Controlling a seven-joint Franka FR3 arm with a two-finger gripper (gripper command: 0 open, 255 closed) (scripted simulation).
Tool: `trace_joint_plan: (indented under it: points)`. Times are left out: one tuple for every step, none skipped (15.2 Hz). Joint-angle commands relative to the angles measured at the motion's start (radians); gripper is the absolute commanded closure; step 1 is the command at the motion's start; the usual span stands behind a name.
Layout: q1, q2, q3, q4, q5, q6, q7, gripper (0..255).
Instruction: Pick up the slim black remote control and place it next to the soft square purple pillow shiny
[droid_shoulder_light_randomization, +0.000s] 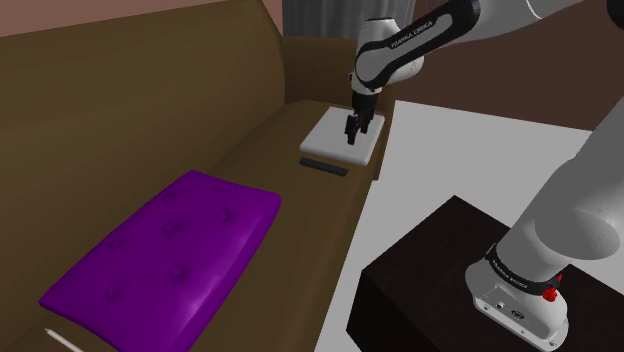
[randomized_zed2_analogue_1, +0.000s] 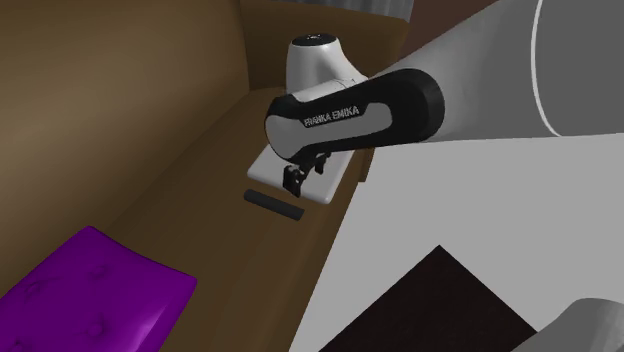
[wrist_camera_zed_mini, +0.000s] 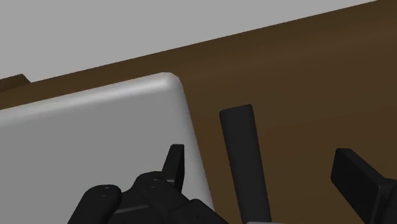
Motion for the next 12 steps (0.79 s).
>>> trace_joint_plan:
  points:
    - [0.007,0.074,0.007,0.039,0.012,0.032,-0.024,0]
    - [0.009,0.112,0.011,0.06,0.018,0.047,-0.037,0]
    - [0.011,0.149,0.015,0.082,0.023,0.06,-0.049,0]
    - [0.013,0.186,0.019,0.105,0.028,0.072,-0.061,0]
    - [0.014,0.223,0.024,0.129,0.032,0.083,-0.072,0]
    - [0.015,0.26,0.029,0.154,0.036,0.094,-0.083,0]
    - [0.016,0.298,0.034,0.18,0.039,0.103,-0.094,0]
    - [0.017,0.335,0.039,0.208,0.041,0.111,-0.103,0]
    - [0.018,0.372,0.045,0.236,0.043,0.118,-0.113,0]
    - [0.019,0.4,0.049,0.259,0.044,0.123,-0.12,0]
    - [0.019,0.409,0.05,0.257,0.045,0.133,-0.12,0]
    - [0.019,0.418,0.051,0.255,0.046,0.144,-0.121,0]
